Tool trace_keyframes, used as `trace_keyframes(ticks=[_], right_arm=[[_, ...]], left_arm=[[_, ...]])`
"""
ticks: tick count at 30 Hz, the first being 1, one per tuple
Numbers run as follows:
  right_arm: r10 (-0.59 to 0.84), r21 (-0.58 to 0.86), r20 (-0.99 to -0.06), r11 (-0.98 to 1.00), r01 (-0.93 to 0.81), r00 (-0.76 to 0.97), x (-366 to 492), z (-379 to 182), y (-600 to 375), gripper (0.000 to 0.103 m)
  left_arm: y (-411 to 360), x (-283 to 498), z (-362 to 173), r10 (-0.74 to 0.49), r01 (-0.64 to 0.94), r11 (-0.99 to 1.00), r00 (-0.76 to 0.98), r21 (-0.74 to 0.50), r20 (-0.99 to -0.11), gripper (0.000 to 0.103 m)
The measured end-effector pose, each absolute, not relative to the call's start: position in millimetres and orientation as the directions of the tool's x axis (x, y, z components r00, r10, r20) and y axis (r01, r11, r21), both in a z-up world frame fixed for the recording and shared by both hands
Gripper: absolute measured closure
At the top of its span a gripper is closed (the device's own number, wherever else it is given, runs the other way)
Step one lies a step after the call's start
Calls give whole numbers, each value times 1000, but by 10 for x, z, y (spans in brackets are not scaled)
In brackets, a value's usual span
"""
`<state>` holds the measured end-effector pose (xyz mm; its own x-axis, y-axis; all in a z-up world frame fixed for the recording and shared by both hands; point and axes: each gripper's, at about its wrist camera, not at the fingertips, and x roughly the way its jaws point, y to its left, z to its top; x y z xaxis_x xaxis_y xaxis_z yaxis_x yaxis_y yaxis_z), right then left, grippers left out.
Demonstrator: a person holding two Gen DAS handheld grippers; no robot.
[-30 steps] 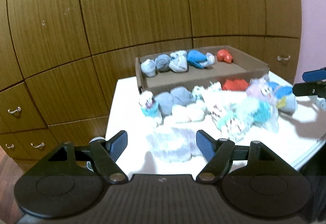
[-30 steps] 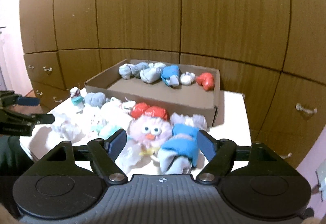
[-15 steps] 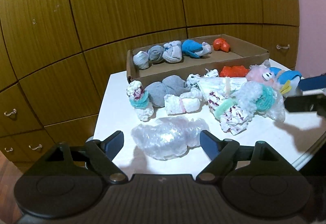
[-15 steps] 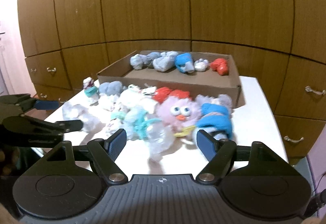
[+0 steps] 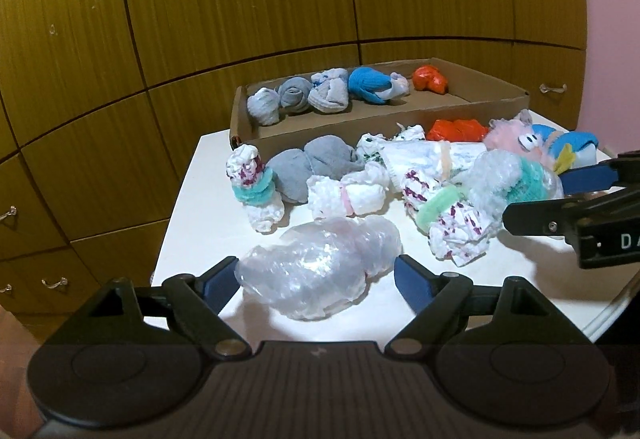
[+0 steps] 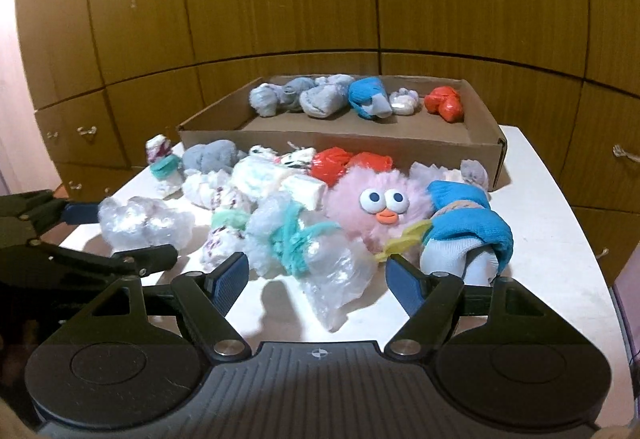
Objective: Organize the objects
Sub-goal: 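Grasp clear plastic bundle with left tool while right tool grasps teal-tied plastic bundle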
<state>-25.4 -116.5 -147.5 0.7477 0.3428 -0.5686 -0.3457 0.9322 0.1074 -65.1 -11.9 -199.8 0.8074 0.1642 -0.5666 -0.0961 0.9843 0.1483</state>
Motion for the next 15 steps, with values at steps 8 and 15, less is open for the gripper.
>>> trace_keyframes(ticks=[8, 15], right_arm=[[363, 137, -558, 927, -349, 746, -186, -1560, -1179, 32], [409, 172, -527, 910, -377, 745, -246, -1548, -1294, 52]], left_arm=[[-53, -602, -1987, 118, -59, 991, 810, 121, -574, 30], [-72, -635, -1957, 38, 4, 998, 811, 70, -584, 63]])
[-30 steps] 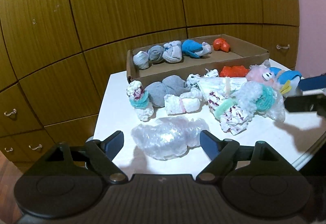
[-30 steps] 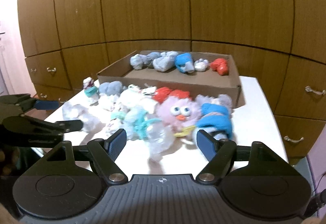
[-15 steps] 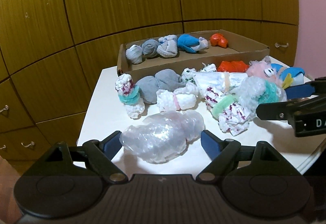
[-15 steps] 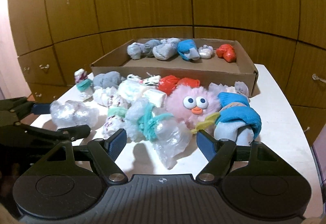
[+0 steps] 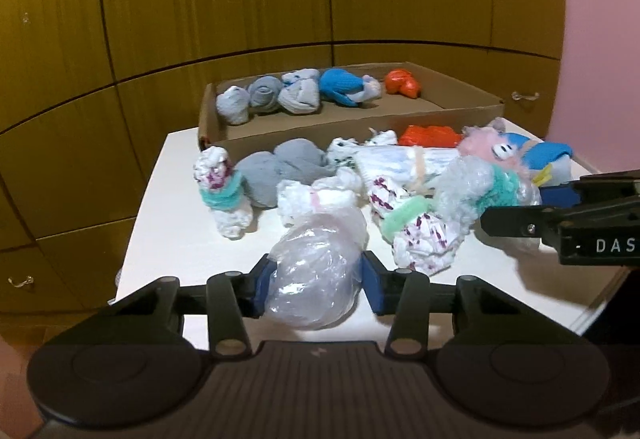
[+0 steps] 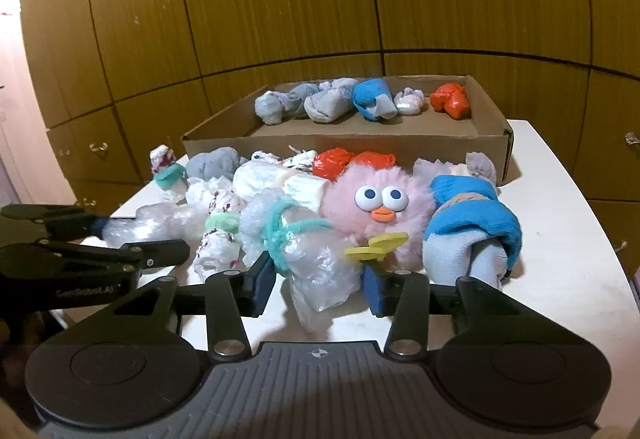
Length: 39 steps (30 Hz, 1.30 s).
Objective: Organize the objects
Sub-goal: 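Grasp clear plastic bundle with left tool while right tool grasps teal-tied plastic bundle, then carry both plastic bundles into the box and lower them beside the others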
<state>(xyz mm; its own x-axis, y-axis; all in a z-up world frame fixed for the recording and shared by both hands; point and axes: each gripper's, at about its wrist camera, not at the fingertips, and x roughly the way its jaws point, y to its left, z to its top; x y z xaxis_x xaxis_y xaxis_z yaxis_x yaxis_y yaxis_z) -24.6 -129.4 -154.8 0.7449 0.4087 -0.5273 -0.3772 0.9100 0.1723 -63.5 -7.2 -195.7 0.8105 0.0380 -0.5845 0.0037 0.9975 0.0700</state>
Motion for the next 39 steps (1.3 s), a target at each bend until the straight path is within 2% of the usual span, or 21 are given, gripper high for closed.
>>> trace_keyframes(ticks=[15, 20, 28, 33, 39], right_arm=[[478, 205, -465, 877, -435, 745, -452, -1256, -1417, 53], [524, 290, -435, 851, -437, 732, -419, -1108, -1477, 53], [518, 265, -379, 854, -447, 767, -467, -872, -1588, 53], [494, 213, -399, 869, -446, 773, -395, -935, -1552, 53], [475, 195, -491, 877, -439, 730, -468, -1239, -1467, 53]], left_arm=[[-37, -733, -1729, 39, 0, 998, 815, 68, -578, 66], [-8, -737, -1598, 44, -12, 998, 832, 62, -553, 66], [-12, -716, -1568, 53, -22, 998, 834, 63, -549, 66], [-14, -706, -1574, 53, -25, 998, 834, 58, -549, 66], [-12, -733, -1632, 57, -33, 998, 825, 54, -562, 66]])
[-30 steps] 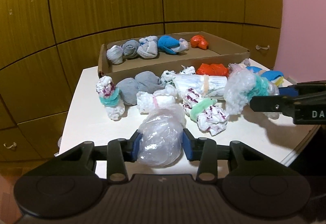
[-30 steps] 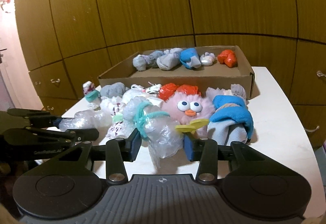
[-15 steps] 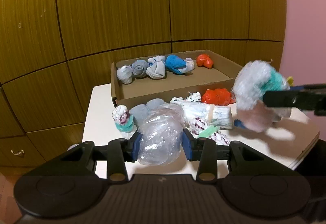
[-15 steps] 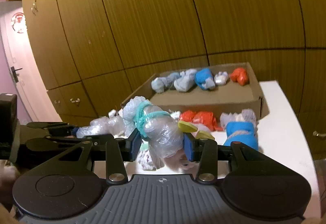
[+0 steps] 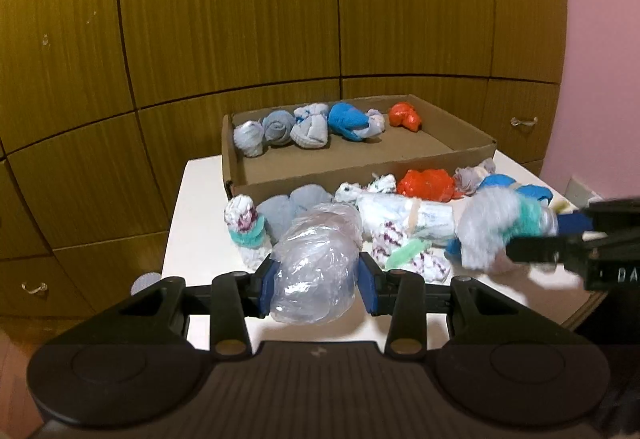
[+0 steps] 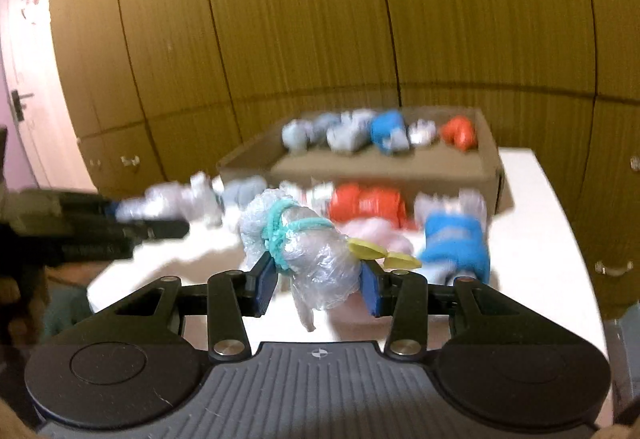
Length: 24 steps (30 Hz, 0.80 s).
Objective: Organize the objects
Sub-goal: 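Carry both plastic bundles into the box and lower them beside the others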
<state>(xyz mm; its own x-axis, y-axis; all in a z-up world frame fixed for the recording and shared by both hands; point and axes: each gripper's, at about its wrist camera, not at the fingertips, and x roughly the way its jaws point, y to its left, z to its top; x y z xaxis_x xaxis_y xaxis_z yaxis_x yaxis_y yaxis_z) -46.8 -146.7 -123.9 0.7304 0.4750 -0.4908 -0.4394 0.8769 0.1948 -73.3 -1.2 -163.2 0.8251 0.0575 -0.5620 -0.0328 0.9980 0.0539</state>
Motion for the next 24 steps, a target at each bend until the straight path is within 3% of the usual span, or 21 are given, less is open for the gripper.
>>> trace_keyframes(ticks=[6, 10, 12, 14, 24], right_arm=[[463, 213, -544, 883, -419, 700, -508, -1441, -1428, 50], [459, 214, -551, 885, -414, 697, -560, -1525, -1411, 42], [467, 208, -545, 880, -427, 697, -567, -1511, -1355, 45], [477, 192, -538, 872, -450, 694, -561, -1497, -1279, 54], [528, 202, -449, 846, -494, 721, -540, -1042, -1290, 58]], left_arm=[[-40, -751, -1702, 56, -30, 998, 819, 55, -571, 66], [-27, -758, -1731, 54, -32, 998, 815, 48, -577, 66], [-19, -758, -1740, 53, -31, 998, 814, 47, -579, 66], [-14, -758, -1742, 55, -32, 998, 813, 49, -580, 66], [-34, -707, -1485, 56, -13, 997, 837, 82, -544, 66]])
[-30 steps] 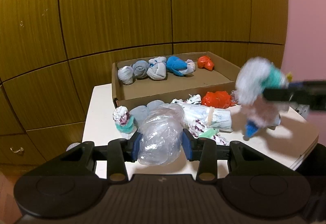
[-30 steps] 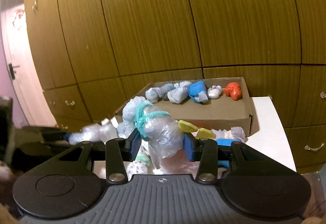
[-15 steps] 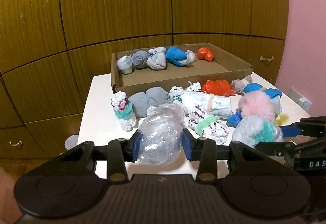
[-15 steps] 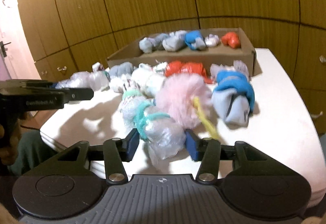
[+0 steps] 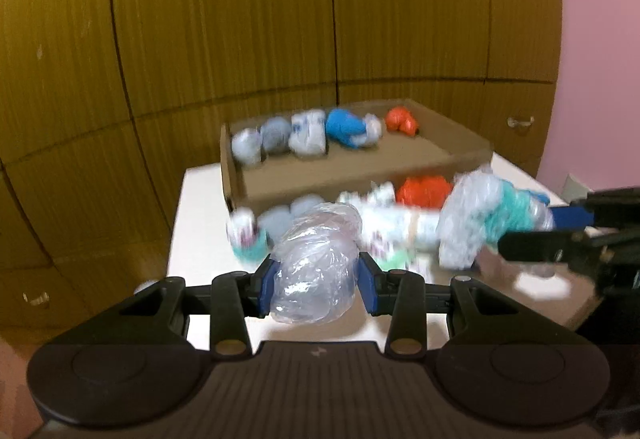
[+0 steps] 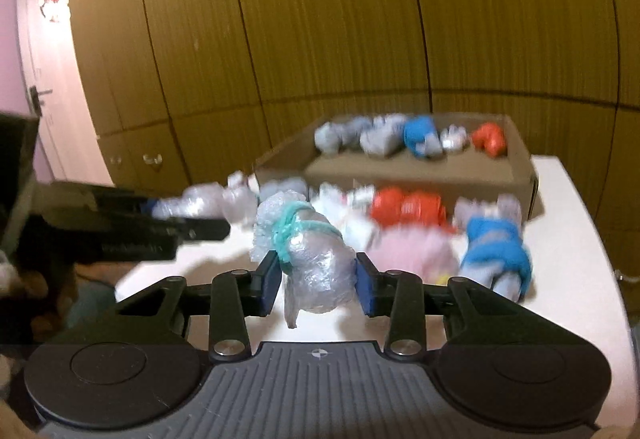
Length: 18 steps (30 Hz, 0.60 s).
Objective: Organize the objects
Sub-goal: 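Carry both plastic bundles into the box and lower them beside the others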
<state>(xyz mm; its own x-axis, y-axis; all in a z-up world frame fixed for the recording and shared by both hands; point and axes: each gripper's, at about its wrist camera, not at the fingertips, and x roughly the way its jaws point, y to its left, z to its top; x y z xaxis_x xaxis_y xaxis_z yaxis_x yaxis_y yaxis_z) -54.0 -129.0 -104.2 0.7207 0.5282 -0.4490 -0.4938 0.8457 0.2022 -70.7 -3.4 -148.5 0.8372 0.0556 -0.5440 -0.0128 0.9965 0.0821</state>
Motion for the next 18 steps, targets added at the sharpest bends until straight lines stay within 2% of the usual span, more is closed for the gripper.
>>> trace_keyframes(ticks=[6, 9, 14, 18], right_arm=[[550, 231, -405, 835, -500, 731, -94, -552, -1366, 57], [557, 211, -396, 829, -518, 730, 283, -313, -1344, 57], [567, 226, -450, 820, -526, 690, 976, -190, -1220, 57], [572, 231, -502, 812, -536, 649, 1409, -225, -1064, 57]], left_arm=[[22, -201, -1068, 67, -8, 993, 866, 120, -495, 66], [138, 202, -898, 67, -7, 993, 860, 119, -506, 66], [396, 831, -874, 53, -5, 997, 804, 82, -592, 66], [509, 1162, -1030, 76, -3, 994, 759, 114, -647, 66]])
